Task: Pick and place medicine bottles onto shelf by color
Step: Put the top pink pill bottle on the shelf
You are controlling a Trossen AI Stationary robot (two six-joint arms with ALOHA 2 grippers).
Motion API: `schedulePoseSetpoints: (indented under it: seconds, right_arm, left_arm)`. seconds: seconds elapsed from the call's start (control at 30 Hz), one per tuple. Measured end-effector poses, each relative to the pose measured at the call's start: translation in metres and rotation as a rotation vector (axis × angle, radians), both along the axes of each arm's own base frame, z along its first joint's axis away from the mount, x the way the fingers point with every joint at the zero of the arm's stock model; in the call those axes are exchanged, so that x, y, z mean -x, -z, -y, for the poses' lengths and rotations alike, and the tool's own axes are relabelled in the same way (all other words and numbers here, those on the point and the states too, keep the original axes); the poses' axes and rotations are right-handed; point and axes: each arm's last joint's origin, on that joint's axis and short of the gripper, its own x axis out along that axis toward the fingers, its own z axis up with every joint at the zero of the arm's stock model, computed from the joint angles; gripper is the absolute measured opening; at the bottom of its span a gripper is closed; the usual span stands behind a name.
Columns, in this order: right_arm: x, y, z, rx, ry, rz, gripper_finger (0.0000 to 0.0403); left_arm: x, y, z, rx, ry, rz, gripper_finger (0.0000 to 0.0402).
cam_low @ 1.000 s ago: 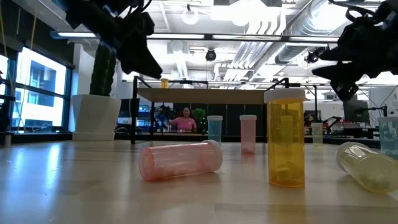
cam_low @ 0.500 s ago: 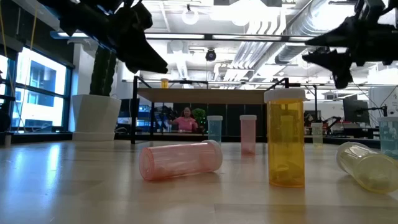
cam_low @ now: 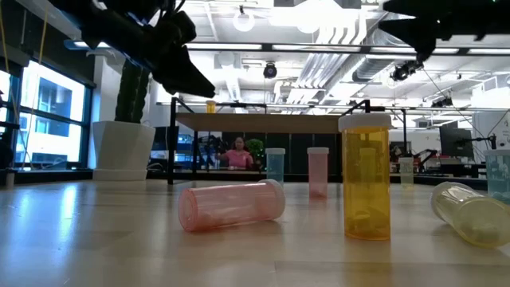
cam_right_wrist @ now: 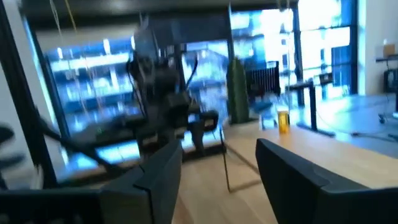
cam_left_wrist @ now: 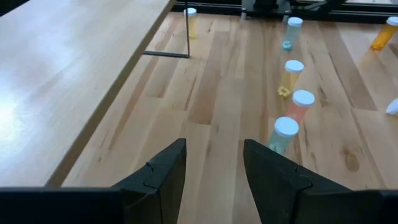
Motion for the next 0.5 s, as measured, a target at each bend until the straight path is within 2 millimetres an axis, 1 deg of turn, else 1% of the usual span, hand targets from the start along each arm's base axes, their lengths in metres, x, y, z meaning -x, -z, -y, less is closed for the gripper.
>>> schedulePoseSetpoints:
  seconds: [0.13,0.23,0.37,0.5]
  right_arm:
    - [-0.016,-0.007,-0.002,0.011,0.052,-0.18,0.0206]
    - [-0.029,-0.01,-0.005,0.027,0.029,-0.28,0.0206]
    - [-0.048,-0.004,-0.012,0.046,-0.087,-0.389,0.0206]
    - [-0.066,0.011,-0.018,0.043,-0.144,-0.489,0.0206]
  left_arm:
    - [0.001,0.0,-0.002,0.002,-0.009,-0.002,0.0152]
    - [0.002,0.001,-0.004,0.003,-0.017,-0.007,0.0152]
    - [0.002,0.001,-0.004,0.004,-0.017,-0.011,0.0152]
    - [0.002,0.002,-0.004,0.01,-0.015,-0.022,0.0152]
